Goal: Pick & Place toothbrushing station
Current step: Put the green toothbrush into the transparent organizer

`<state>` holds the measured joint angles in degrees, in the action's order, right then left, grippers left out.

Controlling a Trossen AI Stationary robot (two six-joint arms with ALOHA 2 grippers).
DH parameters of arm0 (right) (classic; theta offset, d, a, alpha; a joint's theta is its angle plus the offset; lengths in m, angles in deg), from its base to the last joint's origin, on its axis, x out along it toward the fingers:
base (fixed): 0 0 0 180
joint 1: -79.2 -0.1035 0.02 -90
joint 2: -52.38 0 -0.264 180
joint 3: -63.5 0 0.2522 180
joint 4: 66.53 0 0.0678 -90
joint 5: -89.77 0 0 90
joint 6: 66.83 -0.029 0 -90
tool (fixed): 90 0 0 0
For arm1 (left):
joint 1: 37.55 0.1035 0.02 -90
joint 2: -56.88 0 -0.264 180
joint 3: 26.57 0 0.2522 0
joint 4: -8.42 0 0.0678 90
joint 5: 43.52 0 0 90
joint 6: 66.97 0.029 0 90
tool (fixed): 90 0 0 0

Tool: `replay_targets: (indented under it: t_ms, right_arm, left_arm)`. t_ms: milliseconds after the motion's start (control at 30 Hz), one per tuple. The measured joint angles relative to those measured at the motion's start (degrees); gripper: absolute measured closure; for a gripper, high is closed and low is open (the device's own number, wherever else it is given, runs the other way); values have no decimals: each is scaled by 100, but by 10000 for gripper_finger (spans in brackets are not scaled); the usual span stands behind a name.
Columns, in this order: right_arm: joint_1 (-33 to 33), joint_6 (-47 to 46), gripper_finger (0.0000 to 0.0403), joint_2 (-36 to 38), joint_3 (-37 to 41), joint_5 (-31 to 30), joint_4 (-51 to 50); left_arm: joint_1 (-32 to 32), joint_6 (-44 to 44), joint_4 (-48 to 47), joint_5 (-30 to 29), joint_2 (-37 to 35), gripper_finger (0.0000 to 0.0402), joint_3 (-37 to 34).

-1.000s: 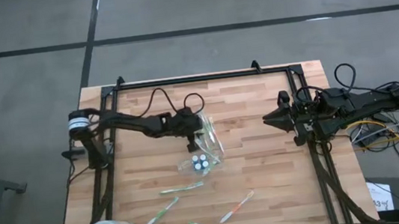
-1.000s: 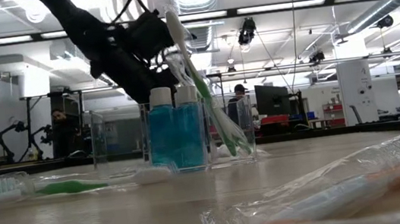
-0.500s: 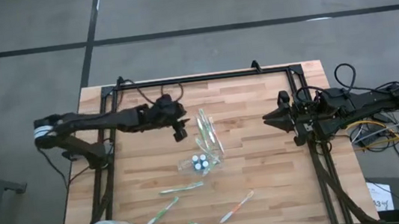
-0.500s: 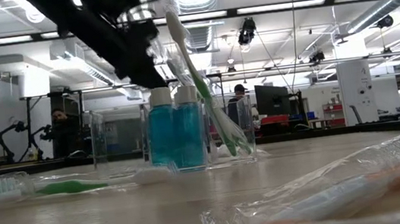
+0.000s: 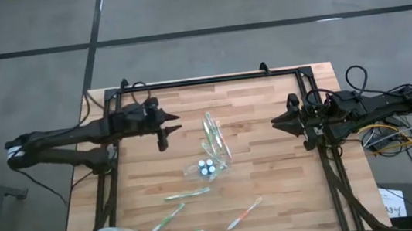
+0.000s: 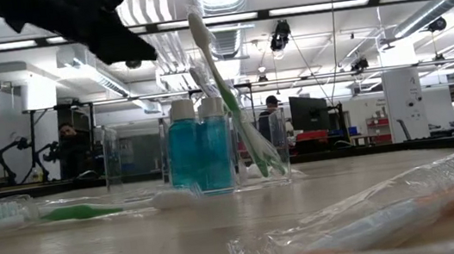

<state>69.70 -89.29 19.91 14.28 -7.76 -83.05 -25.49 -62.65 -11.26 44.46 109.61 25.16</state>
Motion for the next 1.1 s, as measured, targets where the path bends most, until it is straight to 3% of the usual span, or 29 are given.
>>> replay_targets:
  t_ms: [533, 867, 1100]
  right_arm:
    - [0, 0, 334, 0, 0, 0, 0]
    - [2, 0, 321, 0, 0, -1, 2]
    - [2, 0, 328, 2, 0, -2, 2]
  left_arm:
    - [-2, -905, 896, 12, -1882, 245, -1831]
    - [-6, -942, 690, 23, -2214, 245, -1952]
    - [-46, -1099, -384, 657, -2212, 245, -1865]
